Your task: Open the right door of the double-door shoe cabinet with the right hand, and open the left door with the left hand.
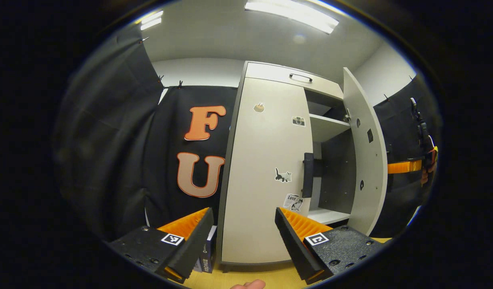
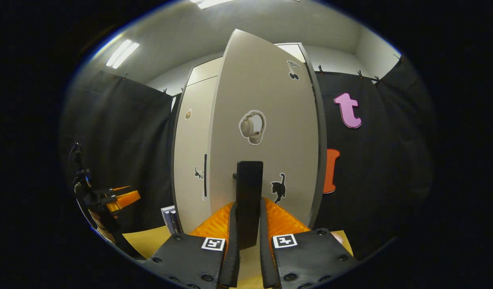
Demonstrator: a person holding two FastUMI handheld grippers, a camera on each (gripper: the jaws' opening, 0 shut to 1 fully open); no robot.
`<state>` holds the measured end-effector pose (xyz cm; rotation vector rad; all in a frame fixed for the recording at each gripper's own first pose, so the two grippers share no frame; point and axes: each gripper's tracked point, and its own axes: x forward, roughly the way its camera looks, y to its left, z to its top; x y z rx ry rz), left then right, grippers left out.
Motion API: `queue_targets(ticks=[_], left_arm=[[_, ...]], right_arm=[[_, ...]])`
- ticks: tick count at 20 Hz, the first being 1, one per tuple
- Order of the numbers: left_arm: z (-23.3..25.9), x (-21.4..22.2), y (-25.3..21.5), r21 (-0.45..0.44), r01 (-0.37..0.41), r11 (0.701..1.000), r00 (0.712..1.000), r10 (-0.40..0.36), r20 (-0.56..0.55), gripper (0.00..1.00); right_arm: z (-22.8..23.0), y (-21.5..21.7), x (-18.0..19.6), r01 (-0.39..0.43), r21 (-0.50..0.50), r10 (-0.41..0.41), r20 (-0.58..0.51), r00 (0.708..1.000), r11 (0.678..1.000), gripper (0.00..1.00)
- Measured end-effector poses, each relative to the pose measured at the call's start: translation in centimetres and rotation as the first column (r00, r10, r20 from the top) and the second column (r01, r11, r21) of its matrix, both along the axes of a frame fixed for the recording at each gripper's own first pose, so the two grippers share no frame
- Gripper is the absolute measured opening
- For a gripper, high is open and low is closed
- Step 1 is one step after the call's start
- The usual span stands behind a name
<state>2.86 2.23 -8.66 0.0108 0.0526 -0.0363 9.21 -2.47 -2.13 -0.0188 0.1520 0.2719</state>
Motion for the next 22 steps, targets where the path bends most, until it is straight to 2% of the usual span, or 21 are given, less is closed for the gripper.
queue_targets(ticks=[9,16,21,22], left_arm=[[-1.4,0.8,-1.5,-0.049,0.045,0.998,0.999,-0.046,-0.015,0.94],[-2.7,1.7,-0.5,-0.022,0.031,0.999,0.999,-0.032,-0.032,0.94],[-2.6,1.6,0.0,-0.035,0.031,0.999,0.999,-0.032,-0.014,0.95],[-2.6,1.6,0.1,-0.035,0.030,0.999,0.999,-0.030,-0.012,0.94]], right_arm=[[0.7,-4.1,-2.1,0.128,-0.086,-0.128,0.014,0.992,0.988,0.29],[0.5,-6.0,-2.1,0.161,-0.047,-0.161,0.010,0.987,0.986,0.28],[0.8,-10.2,-1.7,0.263,-0.054,-0.262,0.025,0.965,0.963,0.28],[1.1,-11.6,-1.9,0.296,-0.065,-0.295,0.026,0.955,0.953,0.23]])
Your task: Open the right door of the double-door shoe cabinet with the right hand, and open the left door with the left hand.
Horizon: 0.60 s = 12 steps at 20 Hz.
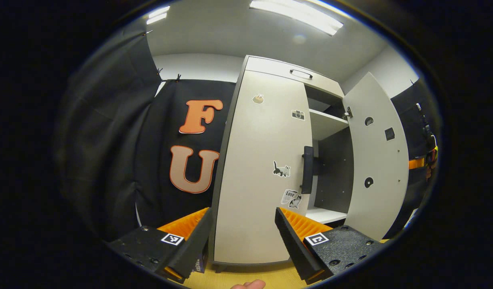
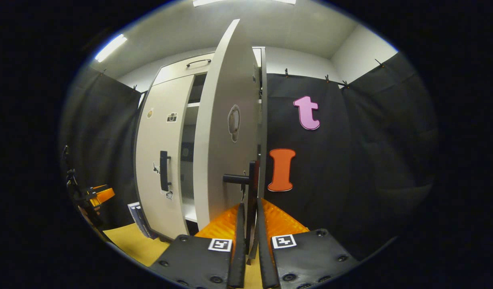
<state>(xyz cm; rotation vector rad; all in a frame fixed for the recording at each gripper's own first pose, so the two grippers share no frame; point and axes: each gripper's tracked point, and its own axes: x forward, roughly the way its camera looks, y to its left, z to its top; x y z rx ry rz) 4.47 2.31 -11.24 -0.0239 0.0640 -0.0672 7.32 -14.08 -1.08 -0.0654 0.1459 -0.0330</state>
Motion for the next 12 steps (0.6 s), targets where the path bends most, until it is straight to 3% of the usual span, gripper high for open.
queue_targets(ticks=[3,5,12], left_arm=[[0.0,0.1,0.4,-0.006,-0.005,1.000,1.000,0.005,-0.004,0.95],[0.0,0.1,0.9,-0.002,-0.018,1.000,1.000,0.018,-0.007,0.95],[0.6,-0.4,1.4,0.005,-0.040,0.999,0.999,0.040,-0.012,0.94]], right_arm=[[-0.1,-1.3,0.1,-0.025,0.087,0.025,-0.003,1.000,0.996,0.14],[-0.3,-1.2,0.3,-0.057,0.114,0.058,-0.004,0.998,0.992,0.23],[0.3,-1.3,-1.0,-0.011,0.061,0.011,-0.002,1.000,0.998,0.23]])
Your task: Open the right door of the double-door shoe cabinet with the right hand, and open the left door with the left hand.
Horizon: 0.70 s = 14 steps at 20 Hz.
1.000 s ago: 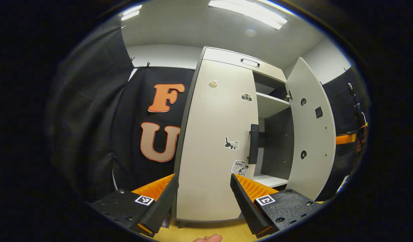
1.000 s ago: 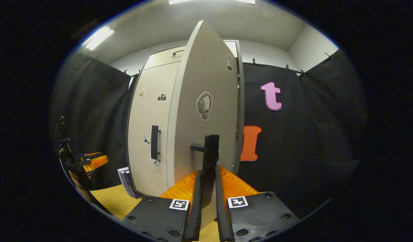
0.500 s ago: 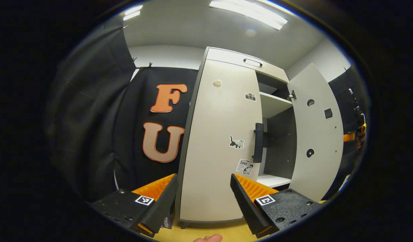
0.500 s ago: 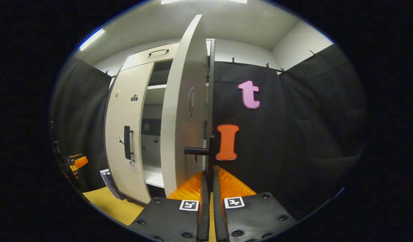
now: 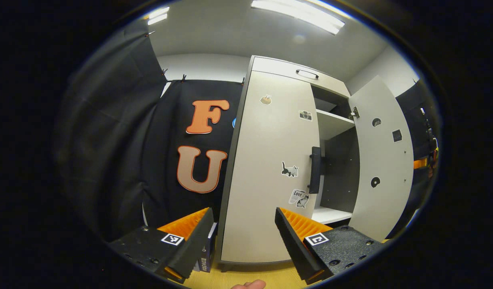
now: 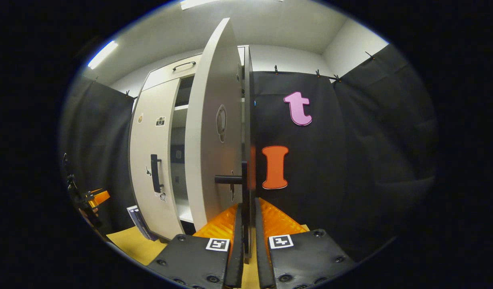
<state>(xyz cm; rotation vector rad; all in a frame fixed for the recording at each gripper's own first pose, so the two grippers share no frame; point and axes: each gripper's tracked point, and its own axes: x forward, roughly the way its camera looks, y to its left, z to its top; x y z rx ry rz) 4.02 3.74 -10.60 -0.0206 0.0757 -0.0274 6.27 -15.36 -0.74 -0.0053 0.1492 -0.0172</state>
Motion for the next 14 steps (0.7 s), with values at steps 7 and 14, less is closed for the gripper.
queue_targets(ticks=[7,14], left_arm=[[1.6,1.8,-4.2,-0.051,0.068,0.996,0.998,-0.068,-0.013,0.94],[2.1,6.6,-10.4,-0.077,0.144,0.987,0.988,-0.148,-0.049,0.94]], right_arm=[[1.1,0.9,-5.0,0.070,0.023,-0.070,0.028,0.997,0.997,0.23],[0.5,2.7,-9.5,0.032,0.069,-0.033,0.008,0.999,0.997,0.66]])
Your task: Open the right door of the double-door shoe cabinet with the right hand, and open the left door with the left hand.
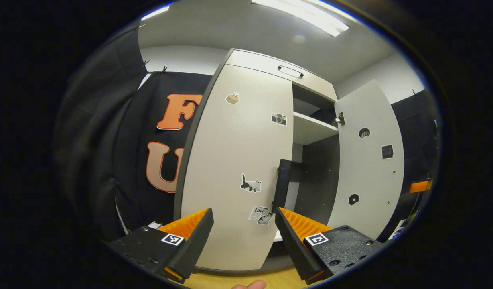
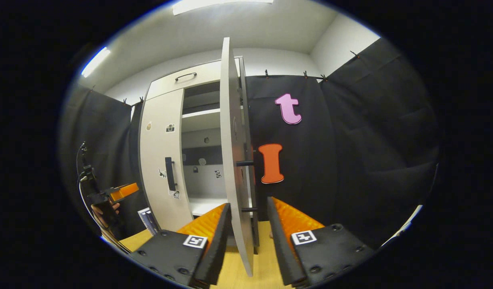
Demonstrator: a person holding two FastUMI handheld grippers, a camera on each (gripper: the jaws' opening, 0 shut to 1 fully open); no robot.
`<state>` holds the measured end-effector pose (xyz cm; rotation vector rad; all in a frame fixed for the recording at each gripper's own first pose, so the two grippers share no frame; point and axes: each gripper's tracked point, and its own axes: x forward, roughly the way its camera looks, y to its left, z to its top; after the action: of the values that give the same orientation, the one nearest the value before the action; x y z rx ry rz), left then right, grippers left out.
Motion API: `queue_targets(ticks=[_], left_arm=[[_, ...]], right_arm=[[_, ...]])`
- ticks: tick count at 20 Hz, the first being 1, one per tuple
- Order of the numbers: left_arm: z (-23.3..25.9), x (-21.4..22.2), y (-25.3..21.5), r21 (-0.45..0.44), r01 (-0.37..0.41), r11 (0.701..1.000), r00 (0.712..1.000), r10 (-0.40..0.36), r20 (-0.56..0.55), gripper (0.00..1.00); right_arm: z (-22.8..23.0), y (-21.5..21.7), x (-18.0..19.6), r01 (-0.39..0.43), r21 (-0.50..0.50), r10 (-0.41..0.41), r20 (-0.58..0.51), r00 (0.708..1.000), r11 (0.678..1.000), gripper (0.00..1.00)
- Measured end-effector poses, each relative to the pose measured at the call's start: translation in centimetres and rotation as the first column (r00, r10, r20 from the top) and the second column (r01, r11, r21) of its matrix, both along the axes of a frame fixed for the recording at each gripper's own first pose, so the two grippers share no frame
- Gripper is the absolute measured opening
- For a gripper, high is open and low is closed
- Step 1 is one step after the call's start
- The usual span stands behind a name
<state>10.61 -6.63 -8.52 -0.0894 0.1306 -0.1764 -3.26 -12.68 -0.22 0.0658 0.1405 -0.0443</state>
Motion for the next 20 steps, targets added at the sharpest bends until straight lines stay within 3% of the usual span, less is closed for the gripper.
queue_targets(ticks=[2,5,9,11,13,20], left_arm=[[-0.5,2.2,-1.4,0.023,0.007,1.000,1.000,-0.006,-0.020,0.94],[-1.0,5.2,-3.7,0.065,0.025,0.998,0.998,-0.022,-0.052,0.94],[0.2,8.6,-7.1,0.094,0.051,0.994,0.998,-0.048,-0.032,0.94],[0.8,9.5,-8.7,0.107,0.060,0.992,0.998,-0.060,-0.012,0.95],[0.8,10.2,-9.8,0.117,0.068,0.991,0.998,-0.067,-0.011,0.94],[-0.9,13.2,-10.0,0.131,0.025,0.991,0.997,-0.016,-0.073,0.92]], right_arm=[[0.1,-0.2,-0.9,0.016,-0.038,-0.015,0.025,1.000,0.999,0.91],[0.3,-0.4,-2.3,0.067,-0.090,-0.064,0.042,0.997,0.994,0.90],[0.9,1.5,-3.7,0.043,-0.087,-0.037,0.065,0.997,0.995,0.91],[1.0,1.3,-4.4,0.049,-0.093,-0.043,0.066,0.997,0.994,0.98],[0.7,1.3,-4.7,0.050,-0.096,-0.044,0.061,0.997,0.994,0.98],[0.5,-0.1,-5.5,0.071,-0.067,-0.066,0.069,0.995,0.995,0.98]])
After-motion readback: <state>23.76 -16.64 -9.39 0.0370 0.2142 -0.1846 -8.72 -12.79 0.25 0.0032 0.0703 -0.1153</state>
